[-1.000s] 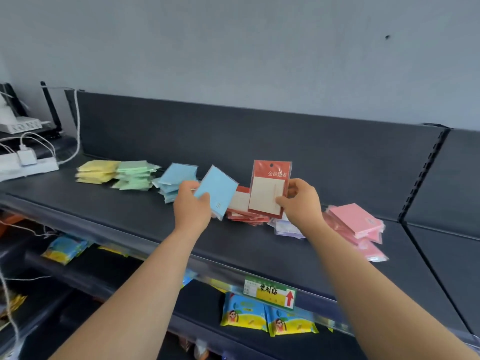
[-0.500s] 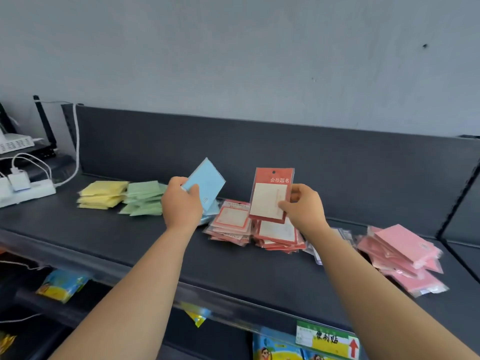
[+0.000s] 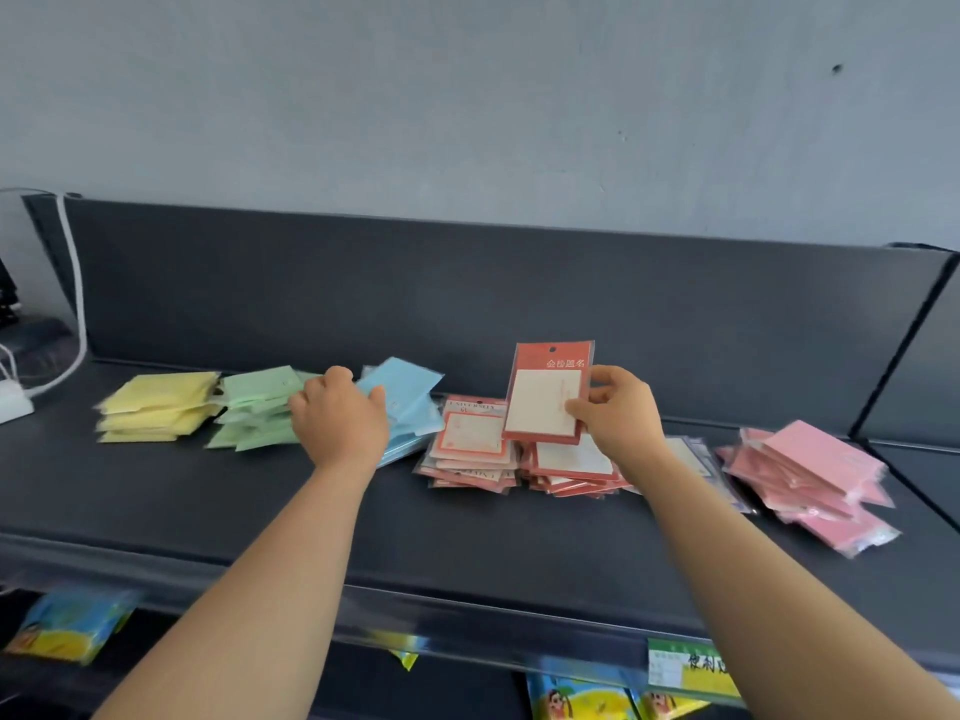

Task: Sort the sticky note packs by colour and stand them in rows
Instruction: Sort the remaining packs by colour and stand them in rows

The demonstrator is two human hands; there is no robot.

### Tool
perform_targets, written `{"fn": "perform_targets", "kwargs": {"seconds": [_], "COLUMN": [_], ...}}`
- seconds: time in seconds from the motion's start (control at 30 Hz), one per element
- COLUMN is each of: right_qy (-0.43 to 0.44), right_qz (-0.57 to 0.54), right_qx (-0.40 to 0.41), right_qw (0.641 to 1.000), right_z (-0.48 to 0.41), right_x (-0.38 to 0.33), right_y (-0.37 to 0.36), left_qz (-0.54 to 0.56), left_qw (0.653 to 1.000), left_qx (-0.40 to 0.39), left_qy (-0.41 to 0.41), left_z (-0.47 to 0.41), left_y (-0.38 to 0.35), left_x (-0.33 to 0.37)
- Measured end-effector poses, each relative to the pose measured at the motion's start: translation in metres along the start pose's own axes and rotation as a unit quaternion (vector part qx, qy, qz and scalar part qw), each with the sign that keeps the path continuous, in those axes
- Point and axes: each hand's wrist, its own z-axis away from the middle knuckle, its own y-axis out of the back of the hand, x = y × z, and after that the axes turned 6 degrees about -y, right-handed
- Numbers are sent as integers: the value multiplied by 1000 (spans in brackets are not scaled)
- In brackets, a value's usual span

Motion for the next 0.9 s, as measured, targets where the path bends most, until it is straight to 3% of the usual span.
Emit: {"fn": "perform_targets", "kwargs": {"seconds": [0.07, 0.17, 0.27, 0.4, 0.57, 0.77, 0.9], "right_qy": [-9, -35, -45, -46, -3, 35, 54], "right_qz": [-6, 13, 27, 30, 134, 279, 285], "right_qx": [5, 9, 12, 12, 42, 35, 62], "right_qw": [1000, 999, 999, 998, 990, 959, 955], "right_z": [1, 2, 4, 8, 14, 22, 33], "right_x": [2, 6, 11, 16, 24, 26, 28], "right_y": [4, 10, 15, 19, 16, 15, 24], "left_qz": [-18, 65, 148, 78, 73, 66, 56], "left_qw": [998, 985, 962, 937, 929, 928, 927], "left_qx": [30, 39, -53, -156, -208, -198, -169], "left_qy": [-44, -153, -225, -303, -297, -310, -329], "left_z": [4, 18, 43, 68, 76, 75, 74], "left_y": [1, 1, -7, -28, -41, -39, -35], "left_x": [5, 27, 53, 69, 73, 74, 74]}}
